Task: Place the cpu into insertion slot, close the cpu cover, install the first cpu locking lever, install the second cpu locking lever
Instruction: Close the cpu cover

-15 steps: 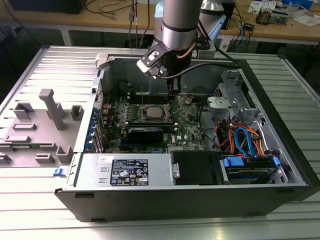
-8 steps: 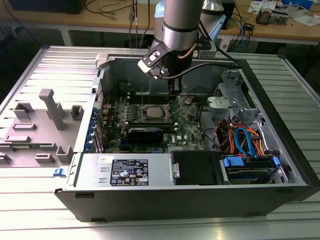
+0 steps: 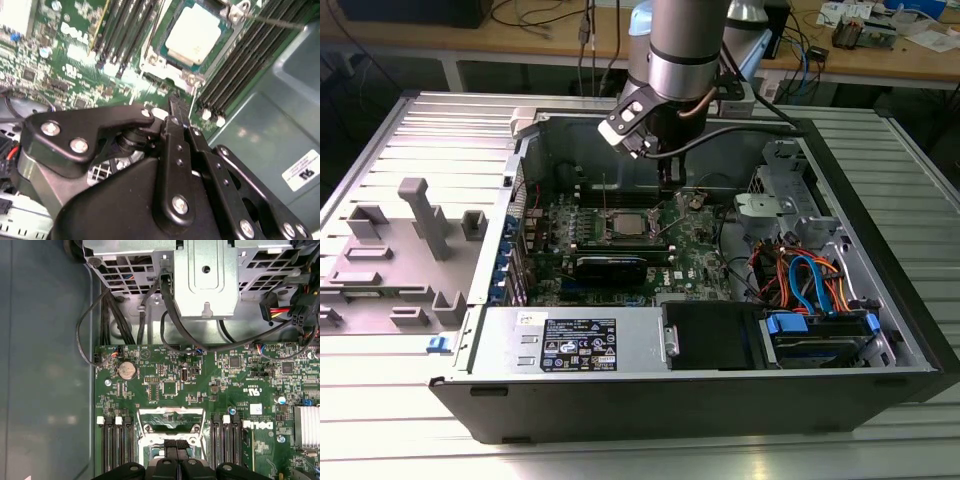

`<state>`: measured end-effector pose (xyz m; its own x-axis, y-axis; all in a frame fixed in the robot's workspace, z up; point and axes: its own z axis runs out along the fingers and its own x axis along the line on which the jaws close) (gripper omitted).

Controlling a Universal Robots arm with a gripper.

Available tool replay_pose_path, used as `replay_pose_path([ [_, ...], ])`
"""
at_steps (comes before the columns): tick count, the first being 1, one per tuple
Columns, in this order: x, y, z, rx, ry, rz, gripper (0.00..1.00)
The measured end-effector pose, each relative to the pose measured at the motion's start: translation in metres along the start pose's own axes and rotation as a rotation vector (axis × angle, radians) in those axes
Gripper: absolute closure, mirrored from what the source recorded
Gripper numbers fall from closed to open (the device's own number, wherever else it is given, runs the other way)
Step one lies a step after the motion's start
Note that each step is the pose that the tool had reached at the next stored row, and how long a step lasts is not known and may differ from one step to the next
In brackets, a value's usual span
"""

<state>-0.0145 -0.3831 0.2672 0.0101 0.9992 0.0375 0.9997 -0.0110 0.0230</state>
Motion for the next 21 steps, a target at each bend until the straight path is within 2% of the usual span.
replay_pose_path([
  [2,0.0,0.0033,0.0,0.0,-0.0002,0.0,0.89],
  [14,0.0001,0.0054,0.0001,0.0,-0.0001,0.0,0.89],
  [19,0.0001,0.0078,0.0001,0.0,-0.0001,0.0,0.89],
  [21,0.0001,0.0106,0.0002,0.0,-0.0002,0.0,0.89],
])
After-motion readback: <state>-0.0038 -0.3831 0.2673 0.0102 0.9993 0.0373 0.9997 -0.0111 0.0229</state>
